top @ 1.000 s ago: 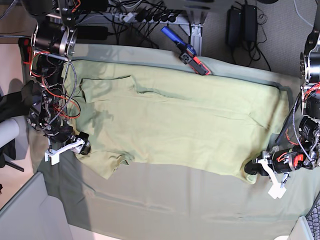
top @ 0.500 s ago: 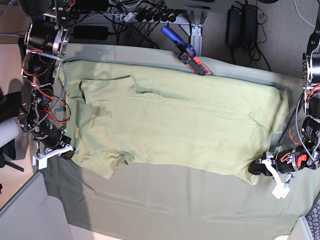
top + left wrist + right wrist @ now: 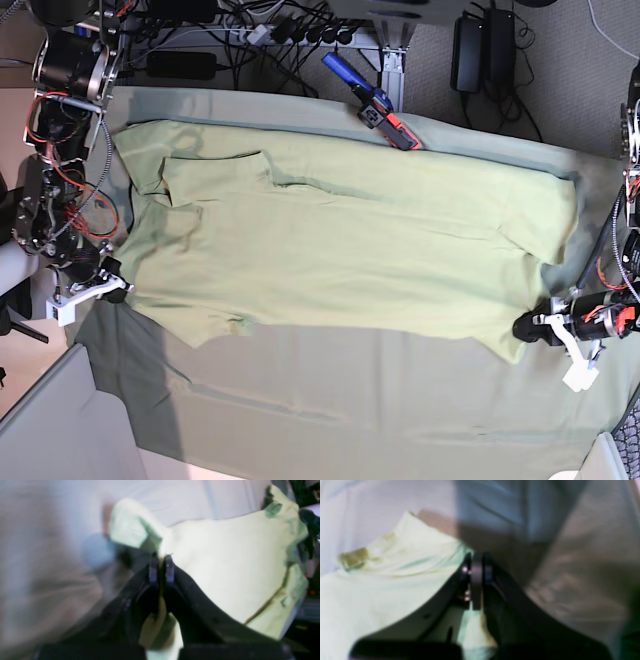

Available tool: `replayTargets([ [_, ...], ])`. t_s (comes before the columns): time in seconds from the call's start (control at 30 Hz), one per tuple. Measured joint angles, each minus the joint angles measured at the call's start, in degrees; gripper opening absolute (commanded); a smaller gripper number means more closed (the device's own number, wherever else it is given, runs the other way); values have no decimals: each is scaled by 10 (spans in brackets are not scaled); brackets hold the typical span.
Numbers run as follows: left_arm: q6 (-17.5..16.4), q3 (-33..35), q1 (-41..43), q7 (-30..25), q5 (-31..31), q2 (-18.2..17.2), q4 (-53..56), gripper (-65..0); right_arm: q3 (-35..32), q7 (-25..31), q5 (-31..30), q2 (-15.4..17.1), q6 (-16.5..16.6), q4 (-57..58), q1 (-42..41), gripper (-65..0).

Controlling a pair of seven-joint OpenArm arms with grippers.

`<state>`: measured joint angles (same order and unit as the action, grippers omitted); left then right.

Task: Fold the T-shirt properly
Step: 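Move the right gripper to pinch the hem corner beside it, then lift both hem corners and fold them over toward the collar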

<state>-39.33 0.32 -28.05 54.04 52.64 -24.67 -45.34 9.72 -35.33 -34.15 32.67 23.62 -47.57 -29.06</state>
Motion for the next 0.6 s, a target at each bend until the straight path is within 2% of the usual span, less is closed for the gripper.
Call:
replayTargets([
  [0.1,0,0,10,36,30,-12,0,-650,0,-10,-37,16,2,-1,0,-650],
  [0.2,0,0,24,49,59,-17,-6,-650,0,-16,-65,28,3,-1,0,-650],
  [0.37,0,0,64,53,59,-25,-77,-650,2,-72,-86,31,13,-2,0,-650],
  [0.6,0,0,115,73,59,-29,-187,-650,33,-73,-108,32,23,-11,37,-650],
])
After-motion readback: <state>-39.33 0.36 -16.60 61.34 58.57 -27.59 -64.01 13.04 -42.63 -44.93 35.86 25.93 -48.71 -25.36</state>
